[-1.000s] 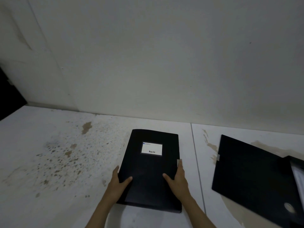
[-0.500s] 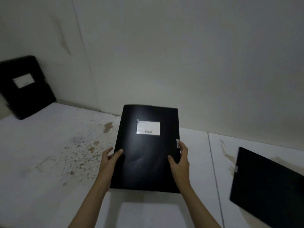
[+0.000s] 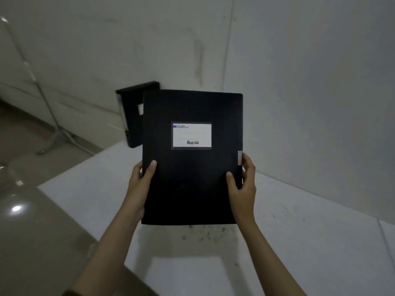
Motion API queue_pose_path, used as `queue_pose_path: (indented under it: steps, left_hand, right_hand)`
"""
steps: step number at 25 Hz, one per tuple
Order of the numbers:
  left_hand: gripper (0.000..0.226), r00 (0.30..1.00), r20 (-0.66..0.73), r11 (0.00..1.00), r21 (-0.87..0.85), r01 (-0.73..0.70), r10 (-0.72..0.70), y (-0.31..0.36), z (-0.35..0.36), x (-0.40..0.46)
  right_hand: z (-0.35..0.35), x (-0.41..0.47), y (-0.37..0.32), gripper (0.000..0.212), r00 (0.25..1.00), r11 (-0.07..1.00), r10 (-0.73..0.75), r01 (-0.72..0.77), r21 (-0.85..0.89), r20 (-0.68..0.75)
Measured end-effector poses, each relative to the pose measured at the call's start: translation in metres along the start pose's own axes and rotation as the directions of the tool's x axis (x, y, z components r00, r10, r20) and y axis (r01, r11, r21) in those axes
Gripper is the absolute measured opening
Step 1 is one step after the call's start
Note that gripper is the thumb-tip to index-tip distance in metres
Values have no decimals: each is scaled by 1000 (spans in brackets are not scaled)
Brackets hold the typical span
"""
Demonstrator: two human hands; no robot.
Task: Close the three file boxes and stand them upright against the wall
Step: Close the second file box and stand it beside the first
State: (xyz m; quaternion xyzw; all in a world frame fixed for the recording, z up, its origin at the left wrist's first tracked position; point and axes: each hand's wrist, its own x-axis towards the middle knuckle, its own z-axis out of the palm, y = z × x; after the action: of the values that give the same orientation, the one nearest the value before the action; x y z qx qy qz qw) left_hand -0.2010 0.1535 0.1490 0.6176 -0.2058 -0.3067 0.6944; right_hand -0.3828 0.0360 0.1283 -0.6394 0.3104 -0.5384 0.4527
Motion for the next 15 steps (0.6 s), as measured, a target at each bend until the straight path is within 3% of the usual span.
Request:
queue_pose_path:
  steps: [5,12,15]
  left_hand:
    - [53,997,-28,997,-25,-79,78,38,-80,28]
    - [76,995,94,998,-52,-17,22,75,-138,85]
    - [68,995,61,996,-38,-83,85,87,-146,128]
  right_hand:
    - [98,11,-13,59,1000,997,27,-27,66,0]
    - [186,48,-6,56,998,996,8,-14,88,59]
    - [218,72,8,54,998,996,24,-30,86,61]
